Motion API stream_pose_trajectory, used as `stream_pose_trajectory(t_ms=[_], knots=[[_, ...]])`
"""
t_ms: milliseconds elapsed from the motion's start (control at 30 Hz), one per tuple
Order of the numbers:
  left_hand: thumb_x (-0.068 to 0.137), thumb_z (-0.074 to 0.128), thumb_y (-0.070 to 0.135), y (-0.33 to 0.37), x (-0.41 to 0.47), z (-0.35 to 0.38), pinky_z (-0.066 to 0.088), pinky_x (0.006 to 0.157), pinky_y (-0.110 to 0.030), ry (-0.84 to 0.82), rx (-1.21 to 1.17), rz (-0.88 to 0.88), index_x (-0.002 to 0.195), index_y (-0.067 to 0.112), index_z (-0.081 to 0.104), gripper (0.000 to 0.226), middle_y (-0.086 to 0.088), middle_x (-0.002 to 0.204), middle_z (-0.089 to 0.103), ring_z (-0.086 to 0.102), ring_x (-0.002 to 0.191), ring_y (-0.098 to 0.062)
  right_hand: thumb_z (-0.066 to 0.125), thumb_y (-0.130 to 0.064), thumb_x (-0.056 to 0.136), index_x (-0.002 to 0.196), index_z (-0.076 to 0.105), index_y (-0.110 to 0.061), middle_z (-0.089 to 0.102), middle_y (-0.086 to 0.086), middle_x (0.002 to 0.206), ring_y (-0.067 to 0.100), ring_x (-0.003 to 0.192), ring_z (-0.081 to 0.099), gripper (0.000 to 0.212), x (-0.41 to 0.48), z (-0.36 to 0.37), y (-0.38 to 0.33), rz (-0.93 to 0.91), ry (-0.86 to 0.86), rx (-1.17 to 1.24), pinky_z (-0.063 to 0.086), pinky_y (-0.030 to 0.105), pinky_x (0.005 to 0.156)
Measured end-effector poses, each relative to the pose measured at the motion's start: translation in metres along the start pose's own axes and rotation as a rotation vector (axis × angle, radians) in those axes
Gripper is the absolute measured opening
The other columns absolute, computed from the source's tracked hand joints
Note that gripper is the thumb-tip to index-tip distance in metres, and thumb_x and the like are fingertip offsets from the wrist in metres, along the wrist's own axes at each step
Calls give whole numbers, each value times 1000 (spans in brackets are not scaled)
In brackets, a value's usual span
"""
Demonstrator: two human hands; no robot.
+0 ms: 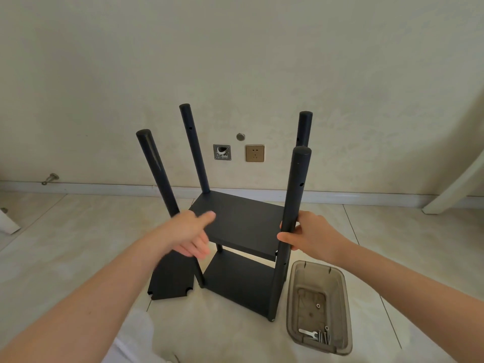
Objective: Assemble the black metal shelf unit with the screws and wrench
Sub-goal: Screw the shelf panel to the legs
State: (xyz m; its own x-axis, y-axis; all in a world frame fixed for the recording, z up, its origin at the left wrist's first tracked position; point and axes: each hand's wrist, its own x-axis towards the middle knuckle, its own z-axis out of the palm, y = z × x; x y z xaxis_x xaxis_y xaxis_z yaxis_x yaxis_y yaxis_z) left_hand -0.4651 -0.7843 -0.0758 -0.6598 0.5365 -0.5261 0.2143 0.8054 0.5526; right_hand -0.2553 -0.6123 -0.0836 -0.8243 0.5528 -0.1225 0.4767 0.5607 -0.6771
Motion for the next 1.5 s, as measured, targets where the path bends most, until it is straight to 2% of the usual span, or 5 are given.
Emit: stream_pose_trajectory(t_ms=[233,433,567,933,1500], knots=[[103,42,53,13,-15,124,54,93,-32,-180,-103,63,104,14,66,46,2,107,70,68,98,-12,69,-30,89,106,66,-10,70,8,102,21,93,67,27,1,-10,-1,-11,-12,-60,56,27,80],[100,61,35,0,-1,158,46,110,-40,-150,-962,-172,136,7,53,46,-10,135,62,58,127,-27,68,-28,90,110,66,-5,70,13,107,23,96,68,31,-1,-14,-2,-20,-22,-54,57,34,88],[98,65,18,-6,14,168,40,115,-46,-62,-1216,-79,124,7,58,30,-12,130,63,58,127,-28,70,-22,88,118,61,-11,68,9,107,22,97,67,34,-1,-13,-3,-55,-12,-49,55,27,83],[94,65,0,-13,35,194,58,76,-23,-210,-1291,170,123,10,62,31,-10,112,75,72,106,-24,75,-7,82,105,59,-25,67,-1,106,16,99,66,33,-1,-14,-1,-113,-32,15,53,18,79],[81,74,-13,-10,36,203,50,101,-38,-29,-1070,201,114,25,60,52,4,112,75,71,107,-17,76,-14,83,108,62,-22,68,-3,104,12,95,66,30,9,-11,1,-109,-5,-11,47,5,63]])
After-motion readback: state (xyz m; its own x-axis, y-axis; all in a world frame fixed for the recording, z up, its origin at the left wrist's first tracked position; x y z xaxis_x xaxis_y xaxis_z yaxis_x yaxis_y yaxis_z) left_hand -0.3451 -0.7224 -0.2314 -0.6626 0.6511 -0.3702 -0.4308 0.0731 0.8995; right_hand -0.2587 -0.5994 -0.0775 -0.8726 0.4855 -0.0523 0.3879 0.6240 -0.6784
